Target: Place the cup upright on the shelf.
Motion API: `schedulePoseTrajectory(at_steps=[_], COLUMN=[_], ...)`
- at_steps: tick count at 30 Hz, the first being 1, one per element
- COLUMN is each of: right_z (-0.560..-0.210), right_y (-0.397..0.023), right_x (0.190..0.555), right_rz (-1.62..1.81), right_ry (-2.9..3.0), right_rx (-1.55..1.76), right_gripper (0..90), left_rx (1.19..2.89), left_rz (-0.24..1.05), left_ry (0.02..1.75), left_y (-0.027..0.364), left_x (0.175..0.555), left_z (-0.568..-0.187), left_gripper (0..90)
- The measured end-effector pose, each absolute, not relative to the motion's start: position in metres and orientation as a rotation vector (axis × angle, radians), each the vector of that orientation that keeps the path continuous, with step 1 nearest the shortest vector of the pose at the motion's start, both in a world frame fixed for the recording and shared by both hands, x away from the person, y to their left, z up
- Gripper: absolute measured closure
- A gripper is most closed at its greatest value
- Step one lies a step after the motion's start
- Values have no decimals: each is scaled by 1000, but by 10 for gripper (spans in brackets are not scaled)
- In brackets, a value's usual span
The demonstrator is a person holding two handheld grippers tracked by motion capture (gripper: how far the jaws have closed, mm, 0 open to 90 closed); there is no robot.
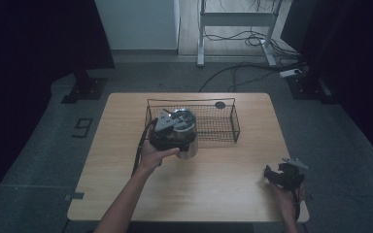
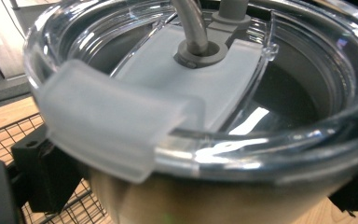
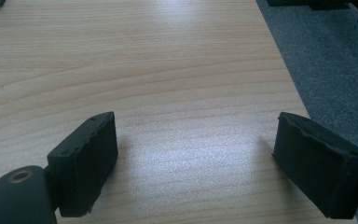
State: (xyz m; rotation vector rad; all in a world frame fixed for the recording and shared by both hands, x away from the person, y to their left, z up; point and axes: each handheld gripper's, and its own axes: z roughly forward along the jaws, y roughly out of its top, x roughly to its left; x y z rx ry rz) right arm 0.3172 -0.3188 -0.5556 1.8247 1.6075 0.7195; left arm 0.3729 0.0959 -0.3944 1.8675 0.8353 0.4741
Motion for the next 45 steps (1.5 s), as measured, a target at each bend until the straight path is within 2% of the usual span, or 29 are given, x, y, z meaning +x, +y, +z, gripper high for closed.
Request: schedulePoseTrajectory(at_steps=[45], right_z=[-556], right_y=[-319], right_x=[317], right_rz=[719], right_ry=[1610], right_rx=[1818], right_gripper=[135], left_rx=[1872], left_rz=[529], left_ry=[895], left_y=[85], left_x=[417], left_z=[-367], left_gripper=[42])
